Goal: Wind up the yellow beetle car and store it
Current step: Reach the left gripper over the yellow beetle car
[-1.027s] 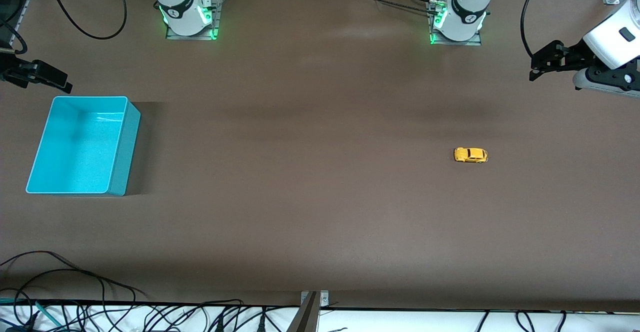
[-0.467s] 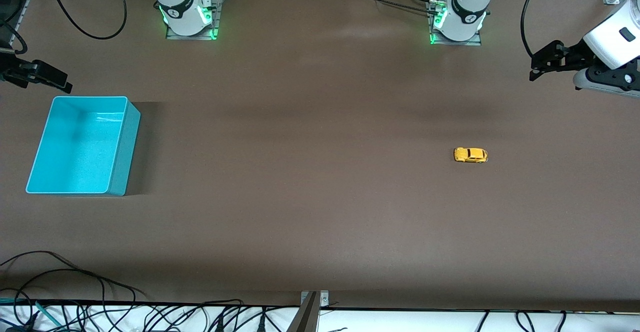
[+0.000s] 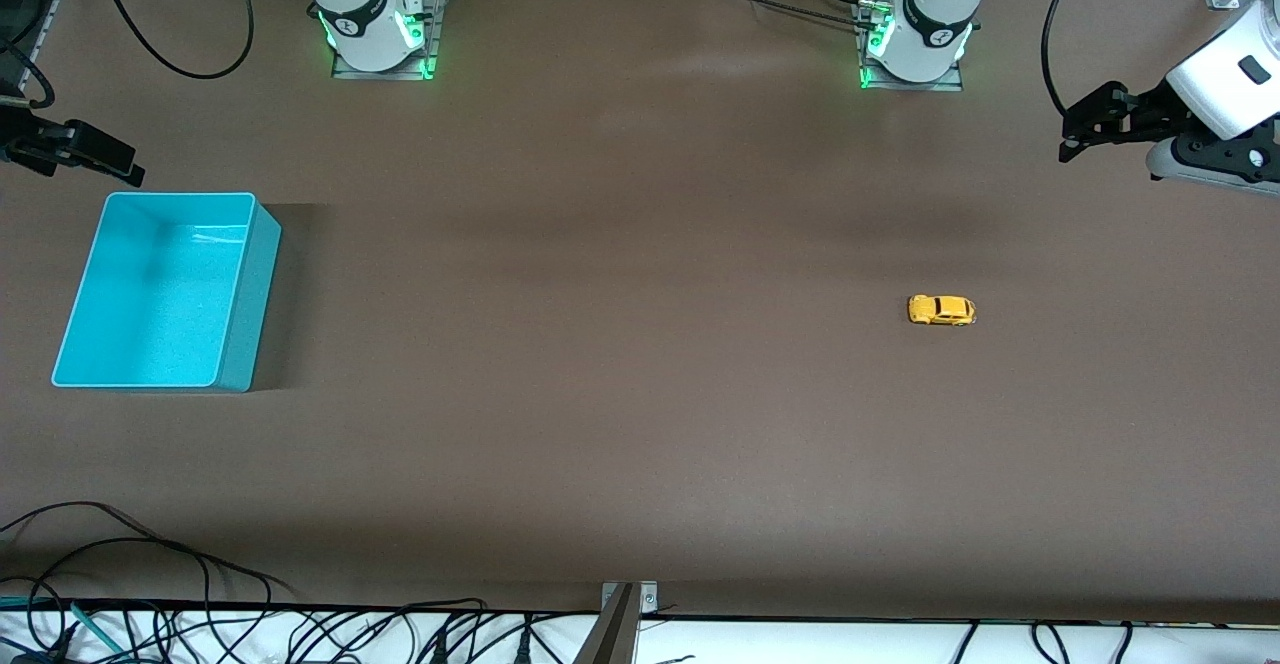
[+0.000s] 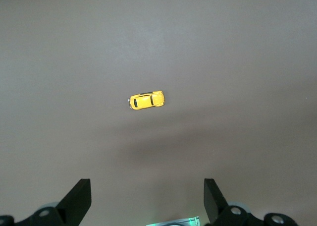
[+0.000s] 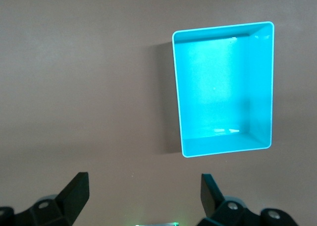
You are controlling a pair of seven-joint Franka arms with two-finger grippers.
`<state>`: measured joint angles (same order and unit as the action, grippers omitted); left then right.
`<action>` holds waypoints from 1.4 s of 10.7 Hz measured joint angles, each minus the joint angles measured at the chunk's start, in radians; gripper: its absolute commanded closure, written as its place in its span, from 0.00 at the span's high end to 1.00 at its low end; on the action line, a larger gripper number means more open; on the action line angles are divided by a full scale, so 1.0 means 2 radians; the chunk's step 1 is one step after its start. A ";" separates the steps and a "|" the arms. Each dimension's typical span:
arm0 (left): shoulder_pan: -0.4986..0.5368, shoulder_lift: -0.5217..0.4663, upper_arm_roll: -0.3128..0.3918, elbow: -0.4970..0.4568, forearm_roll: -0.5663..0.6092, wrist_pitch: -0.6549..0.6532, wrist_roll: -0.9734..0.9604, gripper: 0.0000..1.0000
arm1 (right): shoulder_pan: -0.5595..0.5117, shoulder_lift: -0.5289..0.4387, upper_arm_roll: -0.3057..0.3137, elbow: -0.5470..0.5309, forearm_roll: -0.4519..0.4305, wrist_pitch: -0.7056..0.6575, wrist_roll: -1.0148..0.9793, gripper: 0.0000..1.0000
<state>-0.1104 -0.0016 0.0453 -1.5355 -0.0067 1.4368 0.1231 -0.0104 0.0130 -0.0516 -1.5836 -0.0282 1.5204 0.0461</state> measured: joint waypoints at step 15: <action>0.029 0.039 0.003 -0.183 0.000 0.190 0.000 1.00 | 0.000 0.000 0.000 0.000 0.000 0.000 0.000 1.00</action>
<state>-0.0520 0.0756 0.0506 -1.9005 -0.0067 1.8162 0.1221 -0.0104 0.0128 -0.0515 -1.5829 -0.0282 1.5204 0.0461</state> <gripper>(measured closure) 0.000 0.000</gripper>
